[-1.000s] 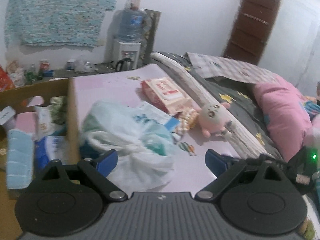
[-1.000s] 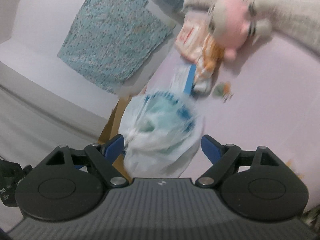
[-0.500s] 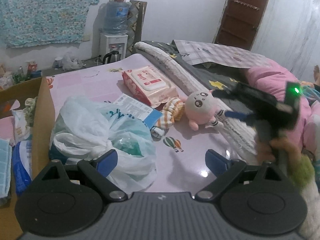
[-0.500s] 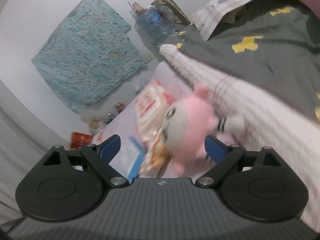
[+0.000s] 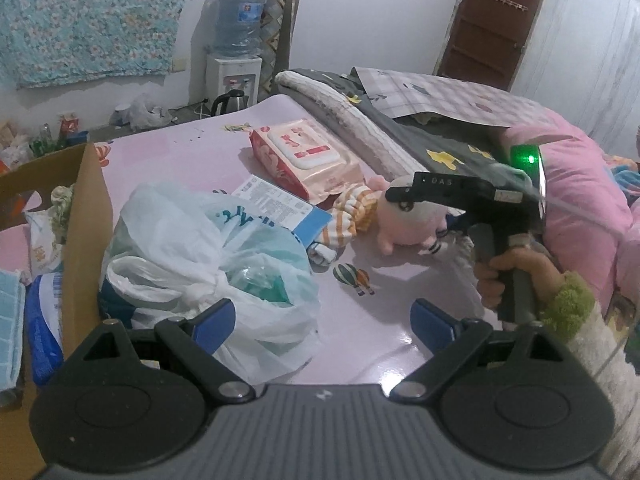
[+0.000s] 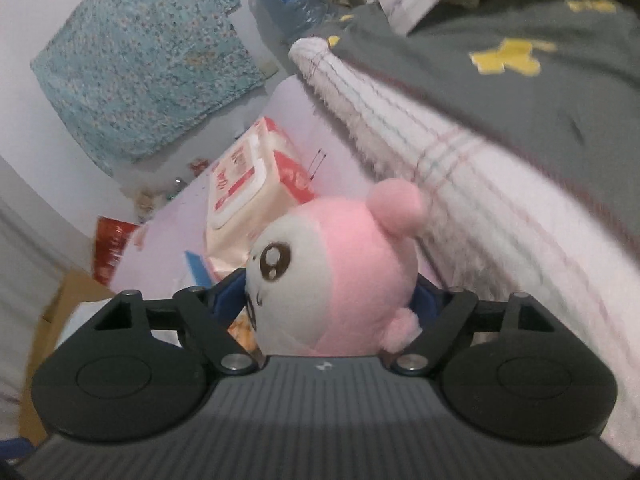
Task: Organize soft objects
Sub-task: 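Grasp the pink plush toy with the right tool and lift it, then grasp the plush toy with the left tool while the right tool holds it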
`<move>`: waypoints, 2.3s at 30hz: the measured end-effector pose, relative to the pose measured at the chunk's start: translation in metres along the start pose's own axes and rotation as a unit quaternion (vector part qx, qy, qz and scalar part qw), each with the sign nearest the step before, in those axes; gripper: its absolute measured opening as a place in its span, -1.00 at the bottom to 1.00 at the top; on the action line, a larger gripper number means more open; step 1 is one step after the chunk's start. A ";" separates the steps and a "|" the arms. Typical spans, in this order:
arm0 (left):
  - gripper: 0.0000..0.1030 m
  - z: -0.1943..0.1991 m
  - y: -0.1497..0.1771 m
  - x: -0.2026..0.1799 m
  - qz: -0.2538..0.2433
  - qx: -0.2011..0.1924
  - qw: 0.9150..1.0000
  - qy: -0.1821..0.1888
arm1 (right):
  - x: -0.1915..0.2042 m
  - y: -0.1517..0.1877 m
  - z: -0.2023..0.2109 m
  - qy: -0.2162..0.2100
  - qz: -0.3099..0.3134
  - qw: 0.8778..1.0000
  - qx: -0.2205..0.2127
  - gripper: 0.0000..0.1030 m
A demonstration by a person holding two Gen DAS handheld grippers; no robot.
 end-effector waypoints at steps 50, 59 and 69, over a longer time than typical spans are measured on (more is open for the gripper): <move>0.76 -0.045 0.093 -0.062 -0.041 0.093 0.993 0.051 | 0.004 0.104 0.144 -0.099 -0.163 0.980 -0.049 0.50; 0.74 -0.072 0.097 -0.069 -0.045 0.120 0.991 0.048 | 0.008 0.115 0.083 -0.095 -0.129 0.987 0.020 0.04; 0.76 -0.099 0.109 -0.076 -0.044 0.162 0.984 0.058 | 0.024 0.135 0.098 -0.126 -0.116 0.984 0.045 0.09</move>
Point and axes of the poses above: each gripper's, at about its wrist camera, not at the fingertips, and z roughly against the way its jaws point, x to its left, y to its underside, the point moved 9 cm from there along -z, roughly the way its jaws point, and after that the axes turned 12 degrees about z, right-handed, at the moved point
